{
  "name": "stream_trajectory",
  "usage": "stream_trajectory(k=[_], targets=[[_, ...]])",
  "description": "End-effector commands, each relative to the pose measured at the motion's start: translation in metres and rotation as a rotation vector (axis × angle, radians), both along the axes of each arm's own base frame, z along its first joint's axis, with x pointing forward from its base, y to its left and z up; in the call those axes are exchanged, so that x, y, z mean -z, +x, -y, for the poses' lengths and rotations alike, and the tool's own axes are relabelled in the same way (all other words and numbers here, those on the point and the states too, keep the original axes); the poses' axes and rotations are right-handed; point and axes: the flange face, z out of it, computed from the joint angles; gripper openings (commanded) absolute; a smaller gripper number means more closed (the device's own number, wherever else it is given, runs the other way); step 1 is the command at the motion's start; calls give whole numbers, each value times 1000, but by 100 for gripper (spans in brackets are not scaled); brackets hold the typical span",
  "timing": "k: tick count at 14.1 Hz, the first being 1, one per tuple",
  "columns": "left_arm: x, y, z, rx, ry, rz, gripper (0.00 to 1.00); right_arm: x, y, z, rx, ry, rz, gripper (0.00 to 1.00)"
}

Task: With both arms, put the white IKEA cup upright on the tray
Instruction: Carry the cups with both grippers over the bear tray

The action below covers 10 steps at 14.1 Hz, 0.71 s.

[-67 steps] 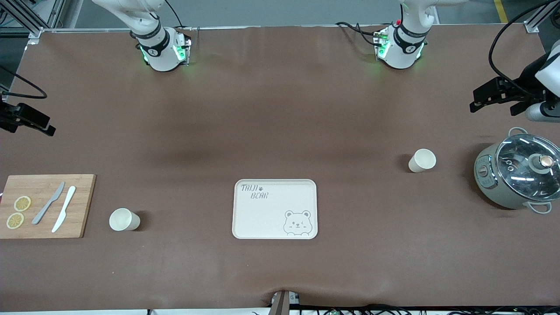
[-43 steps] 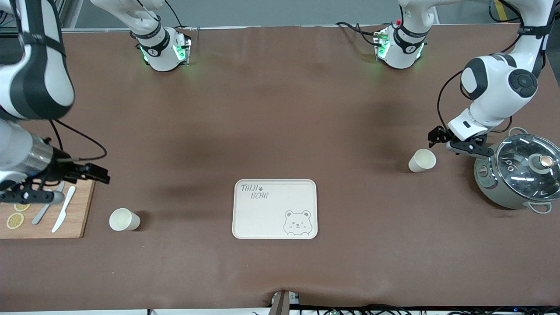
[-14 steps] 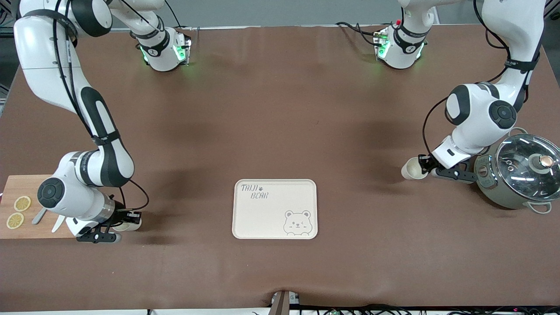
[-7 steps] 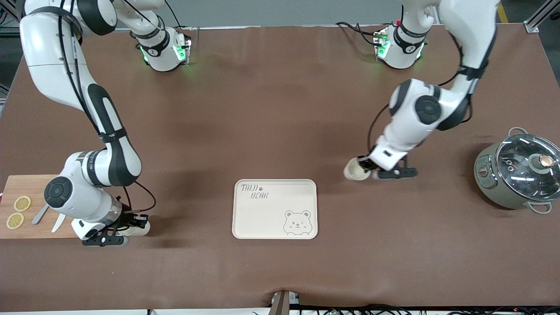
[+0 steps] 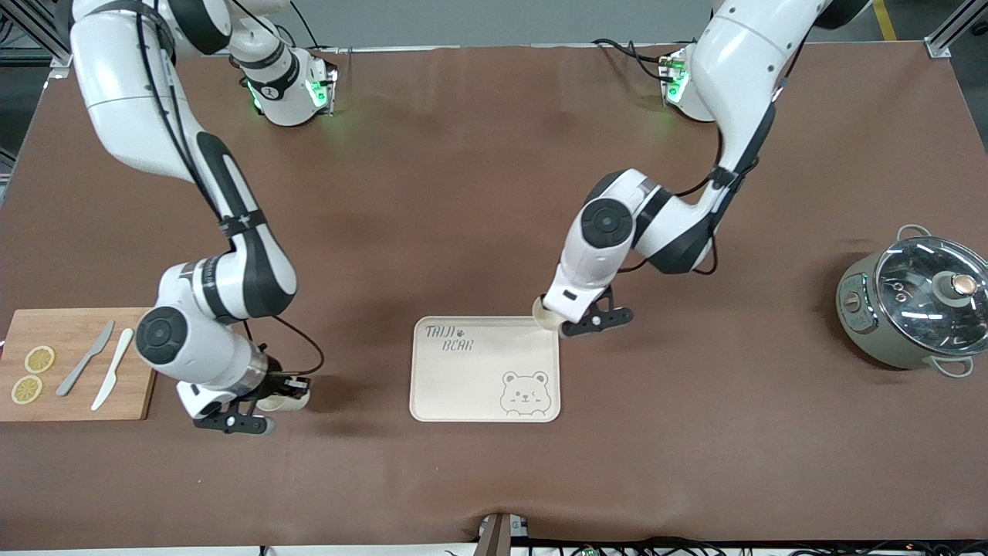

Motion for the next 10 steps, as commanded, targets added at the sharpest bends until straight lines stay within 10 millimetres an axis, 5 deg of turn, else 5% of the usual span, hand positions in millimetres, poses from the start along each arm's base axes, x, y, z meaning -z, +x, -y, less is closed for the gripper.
stream_trajectory(k=[1,6,10], targets=[[-1,22,15,-11,5,23,0,-19,-7,-47,54,-51,7,0],[9,40,44,-18,15,95,0,-24,-21,-146,163,-45,49,0],[29,42,50,-26,10,144,0,-4,-32,-212,268,-19,65,0]])
